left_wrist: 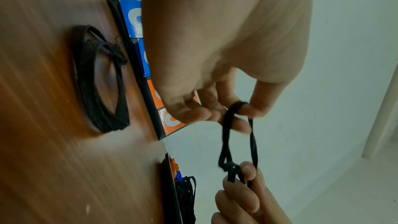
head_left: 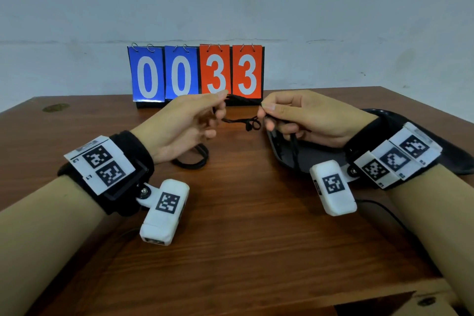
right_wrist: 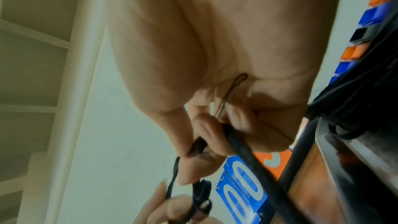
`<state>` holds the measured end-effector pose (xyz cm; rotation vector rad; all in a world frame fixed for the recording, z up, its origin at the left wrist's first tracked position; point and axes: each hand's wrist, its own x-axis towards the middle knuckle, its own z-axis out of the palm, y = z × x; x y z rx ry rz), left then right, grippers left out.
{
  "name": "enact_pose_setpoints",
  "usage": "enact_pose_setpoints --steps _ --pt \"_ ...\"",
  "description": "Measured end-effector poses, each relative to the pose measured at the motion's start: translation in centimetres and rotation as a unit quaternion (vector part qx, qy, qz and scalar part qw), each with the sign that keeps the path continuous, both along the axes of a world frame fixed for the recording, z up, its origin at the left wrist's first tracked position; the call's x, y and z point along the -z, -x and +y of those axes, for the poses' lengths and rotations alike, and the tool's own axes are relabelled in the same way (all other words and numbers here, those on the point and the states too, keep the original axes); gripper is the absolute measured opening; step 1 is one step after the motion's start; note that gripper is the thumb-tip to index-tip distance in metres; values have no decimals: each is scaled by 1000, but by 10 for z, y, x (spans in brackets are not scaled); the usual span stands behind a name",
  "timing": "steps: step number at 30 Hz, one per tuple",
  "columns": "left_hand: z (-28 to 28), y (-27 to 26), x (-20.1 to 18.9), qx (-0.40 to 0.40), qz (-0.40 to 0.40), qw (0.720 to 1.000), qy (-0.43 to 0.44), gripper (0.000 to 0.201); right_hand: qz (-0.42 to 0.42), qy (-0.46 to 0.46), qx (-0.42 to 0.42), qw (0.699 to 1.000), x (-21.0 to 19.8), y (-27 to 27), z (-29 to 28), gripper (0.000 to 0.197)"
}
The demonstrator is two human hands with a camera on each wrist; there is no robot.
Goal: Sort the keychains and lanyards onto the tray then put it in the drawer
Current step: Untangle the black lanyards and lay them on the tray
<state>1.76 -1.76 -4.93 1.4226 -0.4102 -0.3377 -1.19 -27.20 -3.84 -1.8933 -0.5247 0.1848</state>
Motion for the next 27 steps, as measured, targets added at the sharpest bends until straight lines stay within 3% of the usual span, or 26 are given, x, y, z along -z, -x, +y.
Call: enact_pose_setpoints --steps 3,8,11,15,20,27 --pt "3 1 -2 -10 24 999 45 31 -4 -19 25 999 0 -2 -1 20" --pt "7 2 -4 5 58 991 124 17 -25 -35 50 998 1 -2 -2 20" --pt "6 -1 -1 8 9 995 103 10 -17 -42 58 997 0 -3 -4 20" --pt "5 -6 4 -67 -51 995 60 14 -16 -44 61 997 1 -4 -4 20" --pt "4 -7 6 -131 -28 990 54 10 -19 -52 59 997 1 -4 -4 21" --pt "1 -12 4 -183 65 977 85 12 -22 -47 56 997 3 -4 -3 22"
